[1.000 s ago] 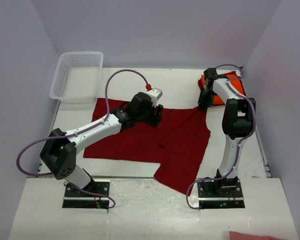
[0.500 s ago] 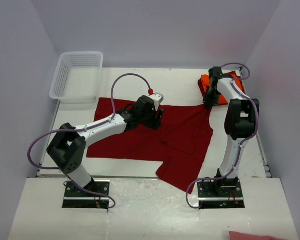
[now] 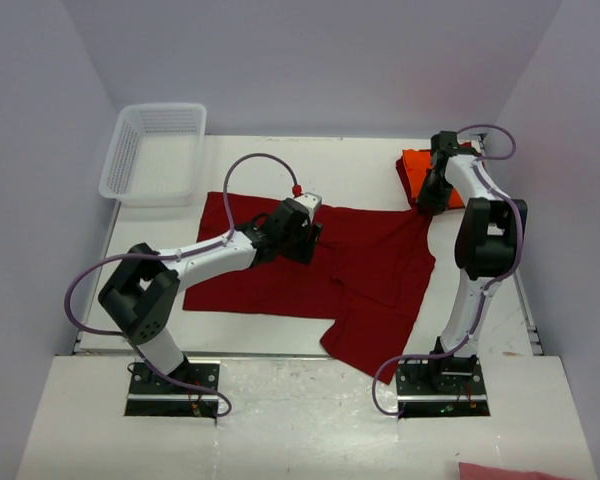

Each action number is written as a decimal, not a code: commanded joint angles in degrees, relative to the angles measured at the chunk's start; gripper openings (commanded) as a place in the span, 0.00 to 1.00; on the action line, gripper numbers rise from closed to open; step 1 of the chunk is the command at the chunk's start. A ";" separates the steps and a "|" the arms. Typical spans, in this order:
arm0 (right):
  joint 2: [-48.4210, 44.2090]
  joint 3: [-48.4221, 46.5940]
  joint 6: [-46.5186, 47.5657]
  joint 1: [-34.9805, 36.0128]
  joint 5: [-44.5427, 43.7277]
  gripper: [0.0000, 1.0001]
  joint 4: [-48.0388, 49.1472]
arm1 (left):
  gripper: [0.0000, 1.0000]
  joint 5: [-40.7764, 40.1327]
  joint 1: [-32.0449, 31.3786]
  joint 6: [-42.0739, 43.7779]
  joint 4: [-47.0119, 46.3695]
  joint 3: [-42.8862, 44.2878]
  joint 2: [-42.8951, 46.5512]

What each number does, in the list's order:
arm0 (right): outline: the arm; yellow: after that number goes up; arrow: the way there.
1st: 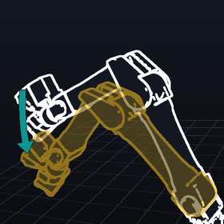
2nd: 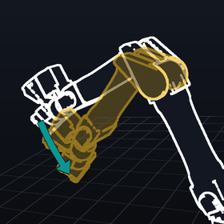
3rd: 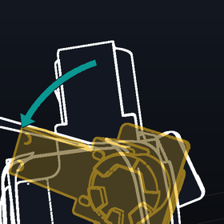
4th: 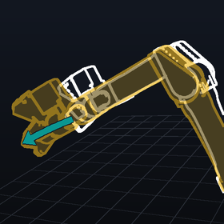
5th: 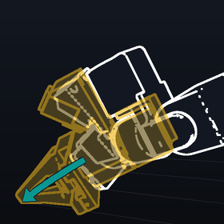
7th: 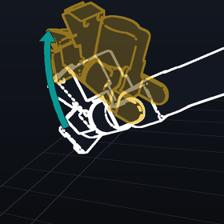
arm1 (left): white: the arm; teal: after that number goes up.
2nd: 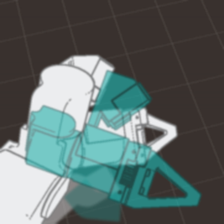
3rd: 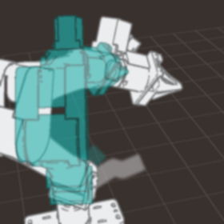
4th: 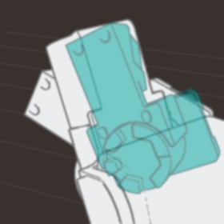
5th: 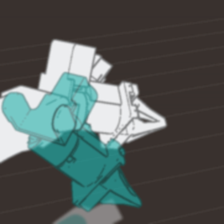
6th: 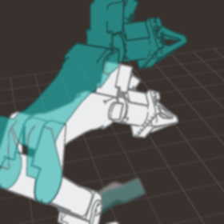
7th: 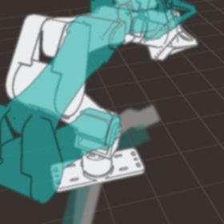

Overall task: Fold and stack the t-shirts
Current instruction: Fold the flattened tshirt in 1/3 of the way, then grap the side of the flattened tshirt closest away from the robot with both arms

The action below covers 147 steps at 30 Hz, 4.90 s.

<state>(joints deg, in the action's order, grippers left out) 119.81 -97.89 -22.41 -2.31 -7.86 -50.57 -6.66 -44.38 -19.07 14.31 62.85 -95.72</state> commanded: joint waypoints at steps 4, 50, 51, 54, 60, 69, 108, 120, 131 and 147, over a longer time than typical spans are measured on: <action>-9.14 3.40 0.09 -0.07 -3.92 0.49 3.11 | 0.66 -7.23 0.08 -1.93 0.28 -2.64 2.73; -52.22 64.40 -61.34 80.79 -7.79 0.46 -5.51 | 0.67 -12.33 1.31 -4.40 8.81 -8.36 22.69; -52.39 64.31 -61.69 81.31 -7.70 0.46 -5.42 | 0.67 -11.89 1.40 -4.40 8.64 -8.36 22.77; -52.31 62.74 -63.89 84.30 -8.66 0.47 -7.43 | 0.67 -11.28 1.49 -4.48 8.11 -8.62 22.60; -49.06 58.25 -68.19 89.31 -10.95 0.49 -12.00 | 0.67 -10.48 1.40 -4.40 7.84 -8.36 21.28; -47.12 59.21 -75.22 93.80 -9.81 0.51 -14.73 | 0.67 -10.04 1.49 -4.31 7.67 -9.41 20.84; -44.74 59.03 -85.25 98.46 -7.97 0.41 -14.57 | 0.67 -9.52 1.58 -3.87 7.58 -10.64 20.22; -48.10 63.08 -84.20 97.85 -7.52 0.30 -8.32 | 0.67 -8.73 1.58 -3.78 7.40 -10.73 20.22; -47.65 64.05 -78.40 93.01 -9.19 0.09 -4.89 | 0.67 -8.29 1.58 -3.78 7.67 -10.56 20.66; -42.63 49.64 -72.16 90.38 -18.50 0.00 -20.09 | 0.66 -9.28 6.92 -10.37 10.04 -13.71 19.78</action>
<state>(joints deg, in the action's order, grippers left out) 79.70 -45.69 -95.44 89.30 -19.88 -64.64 -16.73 -41.32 -26.44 23.42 50.57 -76.55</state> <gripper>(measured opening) 0.007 0.662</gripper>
